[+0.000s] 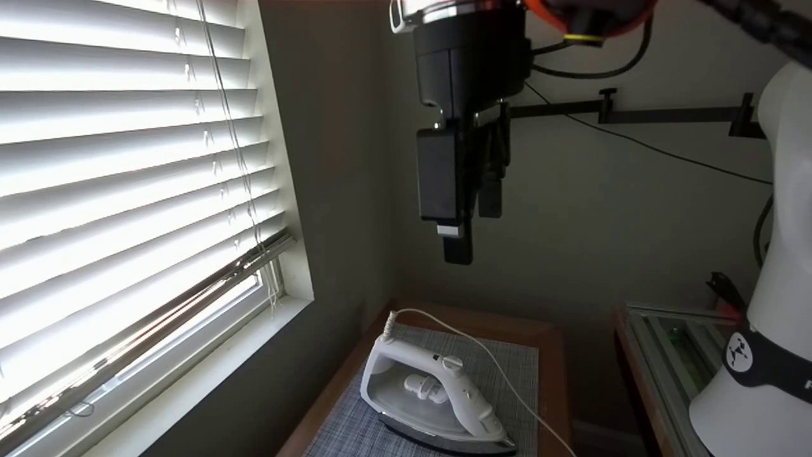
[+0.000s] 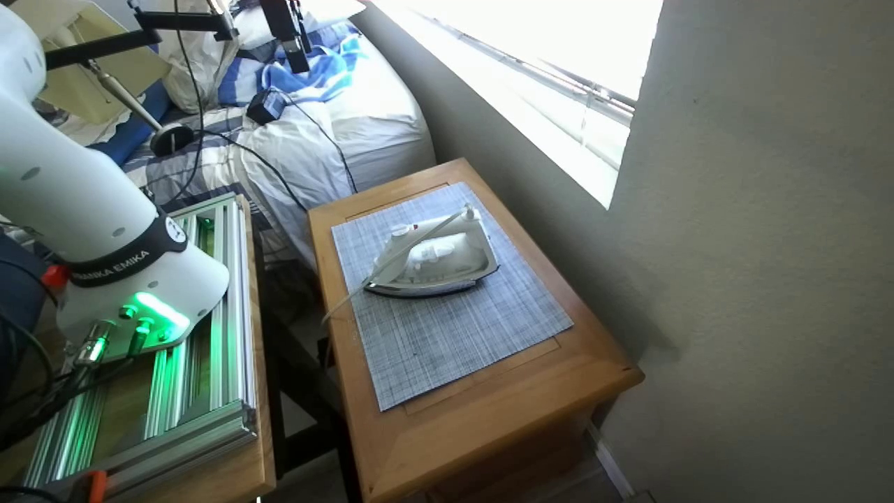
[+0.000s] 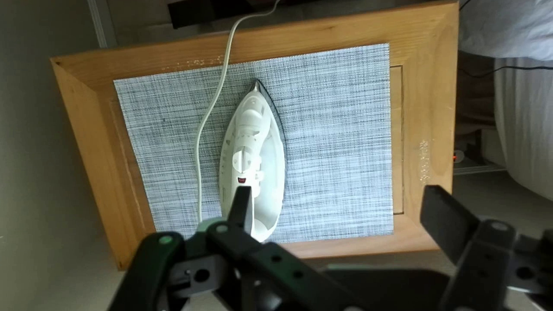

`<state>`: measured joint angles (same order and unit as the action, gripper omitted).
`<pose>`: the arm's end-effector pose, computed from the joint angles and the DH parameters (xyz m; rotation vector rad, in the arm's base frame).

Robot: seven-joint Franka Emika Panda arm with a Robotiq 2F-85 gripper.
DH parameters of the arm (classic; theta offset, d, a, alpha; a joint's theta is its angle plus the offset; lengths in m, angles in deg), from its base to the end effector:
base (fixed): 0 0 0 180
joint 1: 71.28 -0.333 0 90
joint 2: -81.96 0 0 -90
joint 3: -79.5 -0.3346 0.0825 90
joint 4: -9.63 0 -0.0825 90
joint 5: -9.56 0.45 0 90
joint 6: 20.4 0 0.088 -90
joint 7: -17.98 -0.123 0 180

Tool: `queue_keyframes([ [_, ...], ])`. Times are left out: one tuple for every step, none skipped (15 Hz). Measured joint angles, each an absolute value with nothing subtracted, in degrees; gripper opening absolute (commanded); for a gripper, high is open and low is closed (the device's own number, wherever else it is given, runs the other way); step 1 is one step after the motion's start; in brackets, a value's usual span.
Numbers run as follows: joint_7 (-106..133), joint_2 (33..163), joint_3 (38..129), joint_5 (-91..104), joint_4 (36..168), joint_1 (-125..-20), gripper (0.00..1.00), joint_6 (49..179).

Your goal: Press a button on the pressing iron

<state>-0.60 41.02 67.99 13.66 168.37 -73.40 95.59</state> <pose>0.3557 0.0789 0.3727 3.0551 -0.2603 -0.0321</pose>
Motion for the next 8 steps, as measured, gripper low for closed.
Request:
queue_keyframes([
  [1.1, 42.2, 68.8, 13.1, 168.4, -73.1, 1.0, 97.4],
  [3.0, 43.6, 69.8, 12.3, 168.4, -72.8, 1.0, 99.2],
  [4.9, 45.0, 70.8, 11.4, 168.4, -72.4, 1.0, 101.0],
  [6.5, 46.4, 71.7, 10.3, 168.4, -71.9, 1.0, 102.5],
  [7.9, 48.0, 72.6, 9.1, 168.4, -71.3, 1.0, 104.1],
  [9.2, 49.7, 73.4, 8.0, 168.4, -70.7, 1.0, 105.8],
  [10.2, 51.5, 74.2, 7.0, 168.4, -70.2, 1.0, 107.5],
  [11.2, 53.2, 74.8, 6.3, 168.4, -69.7, 1.0, 109.2],
])
